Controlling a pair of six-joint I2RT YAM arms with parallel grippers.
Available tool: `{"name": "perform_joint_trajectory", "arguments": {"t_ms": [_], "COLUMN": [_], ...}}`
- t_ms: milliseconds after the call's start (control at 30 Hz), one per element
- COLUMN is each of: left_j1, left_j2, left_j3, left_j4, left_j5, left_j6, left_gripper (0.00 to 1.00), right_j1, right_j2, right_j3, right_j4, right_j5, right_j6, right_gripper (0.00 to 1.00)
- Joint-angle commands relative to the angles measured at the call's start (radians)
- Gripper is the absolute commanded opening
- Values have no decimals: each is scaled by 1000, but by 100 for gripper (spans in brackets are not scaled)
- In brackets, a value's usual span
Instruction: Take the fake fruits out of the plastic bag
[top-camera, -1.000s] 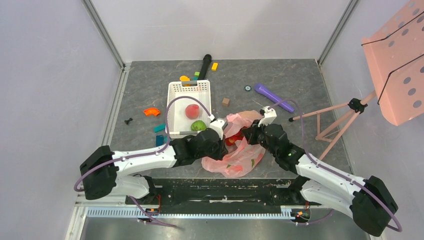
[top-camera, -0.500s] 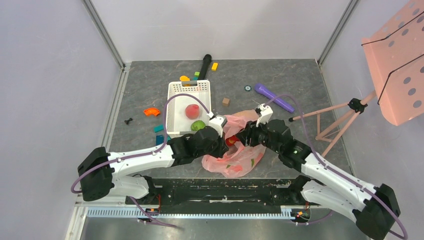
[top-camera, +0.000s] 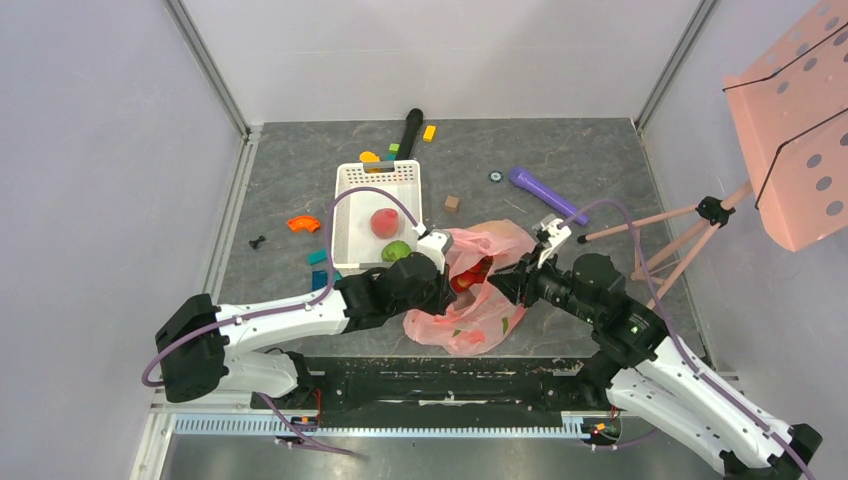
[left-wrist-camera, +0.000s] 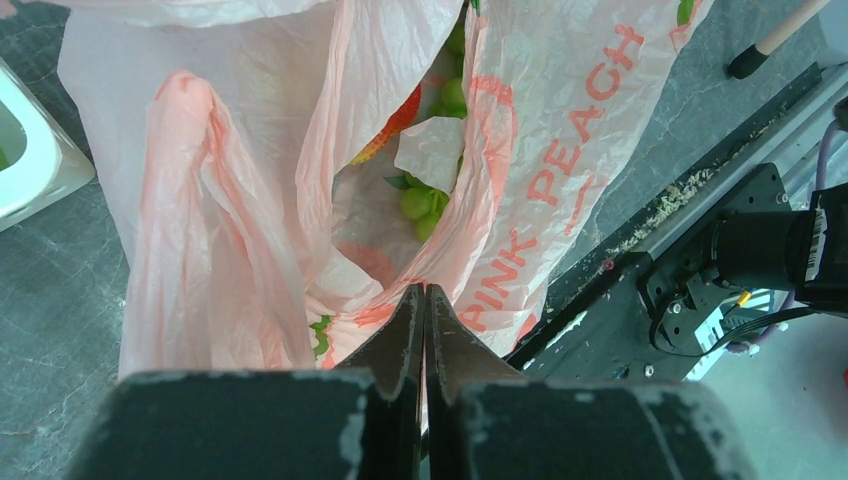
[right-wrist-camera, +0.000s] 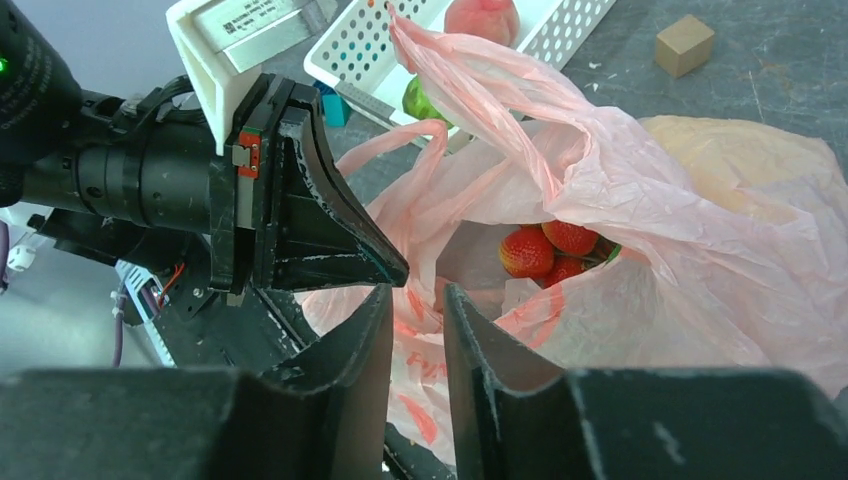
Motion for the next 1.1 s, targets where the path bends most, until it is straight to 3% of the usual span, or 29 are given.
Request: {"name": "perform_joint_trajectory", "arguments": {"t_ms": [0, 200, 333, 567, 733, 1067], "left_j1": [-2, -1, -3, -1, -1, -1], "left_j2": [-3, -1, -2, -30, -33, 3], "left_j3": [-2, -14, -26, -69, -77, -80], "left_j4": [25, 25, 19, 16, 18, 41], "left_j5": [-19, -29, -43, -66, -66, -50], "left_j6": [13, 1, -4, -16, -18, -17], "left_gripper": [2, 2, 2, 2, 2, 2], "right_j1": [36, 269, 330, 327, 268, 122], "right_j2": [66, 220, 319, 524, 650, 634], "right_j3": [65, 117, 88, 81, 139, 64], "right_j4": [-32, 6, 73, 168, 189, 190], "right_j5": [12, 280, 435, 652, 664, 716], "right_j6": [-26, -15, 31, 98, 113, 213], "right_gripper": [25, 24, 23, 21, 21, 24]}}
